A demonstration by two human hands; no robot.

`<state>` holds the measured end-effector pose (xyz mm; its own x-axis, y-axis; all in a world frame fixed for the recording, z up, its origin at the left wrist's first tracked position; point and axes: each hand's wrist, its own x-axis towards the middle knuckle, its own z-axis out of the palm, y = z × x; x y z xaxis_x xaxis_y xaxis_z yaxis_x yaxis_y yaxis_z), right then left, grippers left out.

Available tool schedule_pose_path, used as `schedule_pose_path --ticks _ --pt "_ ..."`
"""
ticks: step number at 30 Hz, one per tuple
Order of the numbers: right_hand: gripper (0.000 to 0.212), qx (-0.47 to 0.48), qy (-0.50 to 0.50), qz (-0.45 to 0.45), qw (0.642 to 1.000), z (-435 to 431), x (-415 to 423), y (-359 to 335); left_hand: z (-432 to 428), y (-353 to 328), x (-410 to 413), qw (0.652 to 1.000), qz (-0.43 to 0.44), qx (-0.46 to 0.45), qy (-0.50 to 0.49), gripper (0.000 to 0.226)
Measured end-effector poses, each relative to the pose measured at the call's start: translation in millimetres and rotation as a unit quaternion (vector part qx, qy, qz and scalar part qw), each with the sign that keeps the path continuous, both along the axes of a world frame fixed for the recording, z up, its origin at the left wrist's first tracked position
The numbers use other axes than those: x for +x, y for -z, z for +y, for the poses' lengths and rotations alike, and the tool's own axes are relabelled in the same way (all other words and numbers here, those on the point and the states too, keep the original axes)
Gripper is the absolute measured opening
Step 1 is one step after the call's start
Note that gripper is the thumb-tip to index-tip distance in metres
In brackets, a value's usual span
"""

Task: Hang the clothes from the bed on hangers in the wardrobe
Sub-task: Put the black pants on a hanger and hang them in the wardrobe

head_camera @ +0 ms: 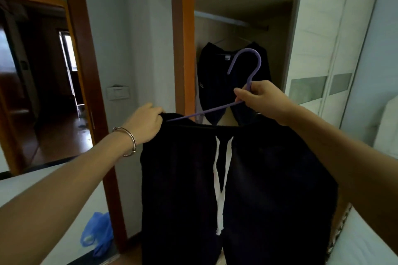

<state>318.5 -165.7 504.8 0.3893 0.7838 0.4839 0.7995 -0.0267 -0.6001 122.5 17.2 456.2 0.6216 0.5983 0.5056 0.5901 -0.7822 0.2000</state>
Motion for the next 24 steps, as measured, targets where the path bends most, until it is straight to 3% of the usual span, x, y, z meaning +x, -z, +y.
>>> schedule_pose_path --ticks 4,12,18,24 --pt "0.03 0.014 0.045 0.023 0.999 2 37 -2 1 2 43 0.992 -0.021 -0.057 0.109 0.033" --pt "0.031 0.009 0.167 0.051 0.985 0 109 -1 13 7 165 0.955 0.032 -0.143 0.259 0.039" --pt "0.03 0.056 0.284 0.038 0.956 -7 140 -26 22 -15 256 0.931 -0.05 -0.05 0.359 0.026" --pt "0.028 0.075 0.306 0.052 0.948 0 154 -52 -1 -55 318 0.898 -0.047 -0.008 0.437 0.032"
